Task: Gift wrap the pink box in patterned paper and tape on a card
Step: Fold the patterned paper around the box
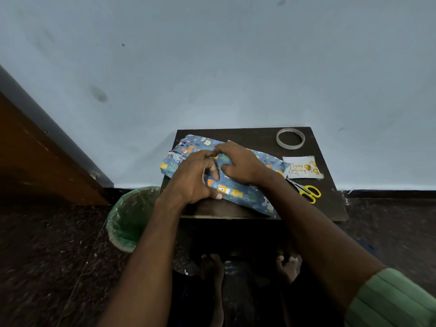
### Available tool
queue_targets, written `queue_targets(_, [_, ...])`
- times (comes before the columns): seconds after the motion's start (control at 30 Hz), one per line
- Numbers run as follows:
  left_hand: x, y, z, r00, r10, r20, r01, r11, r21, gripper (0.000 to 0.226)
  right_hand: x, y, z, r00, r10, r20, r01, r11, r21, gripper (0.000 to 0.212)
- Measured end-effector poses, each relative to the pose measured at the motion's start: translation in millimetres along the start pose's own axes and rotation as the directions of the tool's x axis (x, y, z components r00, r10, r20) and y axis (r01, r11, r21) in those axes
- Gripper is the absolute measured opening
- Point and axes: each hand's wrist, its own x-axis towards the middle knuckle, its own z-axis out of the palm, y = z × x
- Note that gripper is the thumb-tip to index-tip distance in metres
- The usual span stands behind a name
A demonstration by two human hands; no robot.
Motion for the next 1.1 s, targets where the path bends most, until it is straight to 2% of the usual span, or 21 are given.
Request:
queue_targets(0.1, [0.9, 0.8, 0.8, 0.999, -0.040, 0.028, 0.038, 0.998, 0.057, 0.053, -1.7, 1.4, -1.7, 0.992, 0.081, 0.096, -0.089, 0.993, 0.078, 0.079])
queue_targets(0.13, [1.5, 2.2, 1.2, 0.998, -0.053, 0.038, 0.049, 0.994, 0.093, 0.054, -1.4, 2.6, -0.7, 0.989, 0.093, 0.111, -0.103, 0.991, 0.083, 0.082])
queue_targets(0.23, [4.2, 11.3, 7.5, 0.995, -0.102, -0.004, 0.101, 0.977, 0.190, 0.061, 0.0, 6.1, 3.7, 0.995, 0.099, 0.029, -0.099, 0.995, 0.003, 0.071])
queue_targets(0.37, [9.7, 28.1, 24.4, 0.974, -0.145, -0.175, 0.190, 0.942, 0.277, 0.060, -7.9, 5.9, 5.2, 0.985, 0.071, -0.160, -0.085, 0.993, -0.083, 0.051])
queue_targets(0.5, [17.2, 35.5, 30.3, 0.955, -0.160, -0.248, 0.238, 0.915, 0.326, 0.037, -25.4, -5.5, 7.2, 0.966, 0.028, -0.258, -0.082, 0.976, -0.200, 0.039])
queue_targets(0.57, [18.1, 34.4, 28.9, 0.956, -0.168, -0.239, 0.240, 0.919, 0.313, 0.032, -33.9, -11.1, 10.4, 0.953, -0.003, -0.303, -0.082, 0.960, -0.268, 0.028])
queue_targets(0.63, [18.0, 32.2, 25.2, 0.961, -0.187, -0.202, 0.237, 0.935, 0.263, 0.033, -41.5, -13.9, 12.4, 0.956, -0.013, -0.292, -0.084, 0.945, -0.315, 0.020])
queue_targets(0.73, [19.0, 29.1, 13.7, 0.970, -0.228, -0.078, 0.240, 0.947, 0.215, 0.037, -50.2, -13.0, 15.5, 0.968, -0.018, -0.251, -0.072, 0.935, -0.347, 0.017])
queue_targets(0.8, [22.2, 24.7, 8.4, 0.965, -0.256, -0.057, 0.262, 0.954, 0.145, 0.036, -54.2, -9.8, 20.3, 0.968, -0.048, -0.247, -0.051, 0.924, -0.379, 0.017])
queue_targets(0.9, [25.2, 15.6, 8.0, 0.951, -0.270, -0.150, 0.278, 0.960, 0.039, 0.041, -58.3, -3.0, 28.4, 0.967, -0.115, -0.225, 0.007, 0.902, -0.431, 0.024])
queue_targets(1.0, [30.6, 6.7, 11.6, 0.957, -0.172, -0.235, 0.193, 0.979, 0.071, 0.044, -63.2, -1.6, 32.7, 0.970, -0.156, -0.189, 0.039, 0.858, -0.511, 0.045])
queue_targets(1.1, [38.3, 2.2, 10.4, 0.955, -0.113, -0.274, 0.141, 0.987, 0.083, 0.047, -62.3, -7.8, 39.3, 0.983, -0.114, -0.142, 0.006, 0.802, -0.598, 0.065])
